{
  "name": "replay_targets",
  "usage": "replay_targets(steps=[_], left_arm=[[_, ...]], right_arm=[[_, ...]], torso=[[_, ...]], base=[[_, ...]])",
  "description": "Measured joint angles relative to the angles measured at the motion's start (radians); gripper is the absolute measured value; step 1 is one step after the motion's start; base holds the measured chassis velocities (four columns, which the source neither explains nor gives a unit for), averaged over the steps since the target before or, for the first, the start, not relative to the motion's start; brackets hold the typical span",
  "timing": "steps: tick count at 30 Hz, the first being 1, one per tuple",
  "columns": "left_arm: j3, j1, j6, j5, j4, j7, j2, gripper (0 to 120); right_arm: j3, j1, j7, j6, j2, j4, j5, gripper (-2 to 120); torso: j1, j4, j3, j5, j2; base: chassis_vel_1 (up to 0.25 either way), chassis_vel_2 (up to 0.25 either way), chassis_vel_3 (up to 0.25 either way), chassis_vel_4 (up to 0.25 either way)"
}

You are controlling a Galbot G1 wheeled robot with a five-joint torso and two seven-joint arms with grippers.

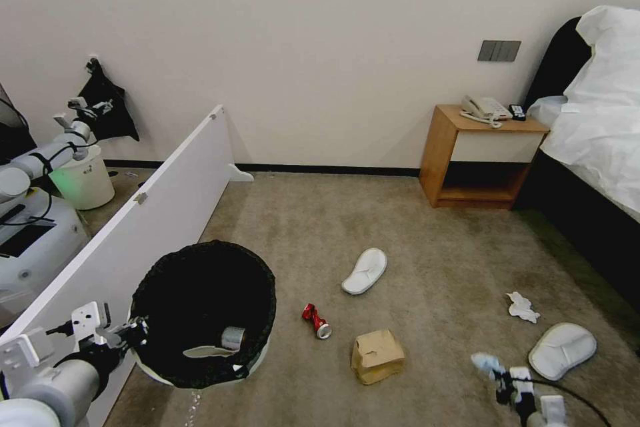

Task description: Pick up the trash bin, then pick up the garbage from the floor and place it into the trash bin.

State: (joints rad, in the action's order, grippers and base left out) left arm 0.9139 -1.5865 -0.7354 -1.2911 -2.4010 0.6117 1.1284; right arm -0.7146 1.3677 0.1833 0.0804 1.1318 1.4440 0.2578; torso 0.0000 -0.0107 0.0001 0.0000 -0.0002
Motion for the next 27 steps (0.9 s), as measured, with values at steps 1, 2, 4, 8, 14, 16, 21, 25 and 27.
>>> replay_targets(steps=[1,2,4,8,14,16,21,25,27], left_arm=[[-0.006,0.0,0.0,-0.002,0.0,0.0,-0.002,2],[-0.014,0.0,0.0,-0.005,-0.001,0.001,-0.005,2],[-0.019,0.0,0.0,-0.007,-0.003,0.002,-0.008,2],[-0.035,-0.002,0.0,-0.007,-0.005,0.005,-0.015,2],[-0.076,0.0,0.0,-0.005,-0.022,0.025,-0.026,2],[-0.084,0.003,0.0,0.003,-0.023,0.029,-0.03,2],[-0.083,-0.001,0.0,0.011,-0.021,0.029,-0.032,2],[-0.081,-0.001,0.0,0.02,-0.021,0.028,-0.029,2],[-0.081,0.0,0.0,0.021,-0.02,0.028,-0.028,2]], right_arm=[[0.004,0.01,0.0,-0.003,-0.019,0.048,0.028,0],[0.015,0.019,0.0,-0.007,-0.042,0.115,0.072,0],[0.031,0.023,0.0,-0.012,-0.064,0.179,0.12,0],[0.084,0.011,0.001,-0.042,-0.1,0.294,0.215,0],[0.261,-0.098,0.01,-0.087,-0.146,0.418,0.307,0],[0.374,-0.196,0.017,-0.08,-0.174,0.452,0.353,0],[0.563,-0.375,0.038,-0.059,-0.193,0.463,0.445,0],[0.742,-0.578,0.068,-0.056,-0.181,0.433,0.533,0],[0.789,-0.632,0.074,-0.056,-0.173,0.423,0.55,0]], torso=[[0.0,-0.0005,0.0,0.0,0.0],[0.0,-0.0003,0.0,-0.0003,0.0],[0.0,-0.0002,0.0,-0.0002,0.0],[0.0,0.0001,0.0,-0.0006,0.0],[0.0,-0.0004,0.0,-0.0001,0.0],[0.0,-0.0003,0.0,-0.0003,0.0],[0.0,0.0,0.0,-0.0002,0.0],[0.0,-0.0003,0.0,0.0,0.0],[0.0,0.0001,0.0,-0.0005,0.0]], base=[[0.0,0.0,0.0,0.0],[0.0,0.0,0.0,0.0],[0.0,0.0,0.0,0.0],[0.0,0.0,0.0,0.0],[0.0,0.0,0.0,0.0],[0.0,0.0,0.0,0.0],[0.0,0.0,0.0,0.0],[0.0,0.0,0.0,0.0],[0.0,0.0,0.0,0.0]])
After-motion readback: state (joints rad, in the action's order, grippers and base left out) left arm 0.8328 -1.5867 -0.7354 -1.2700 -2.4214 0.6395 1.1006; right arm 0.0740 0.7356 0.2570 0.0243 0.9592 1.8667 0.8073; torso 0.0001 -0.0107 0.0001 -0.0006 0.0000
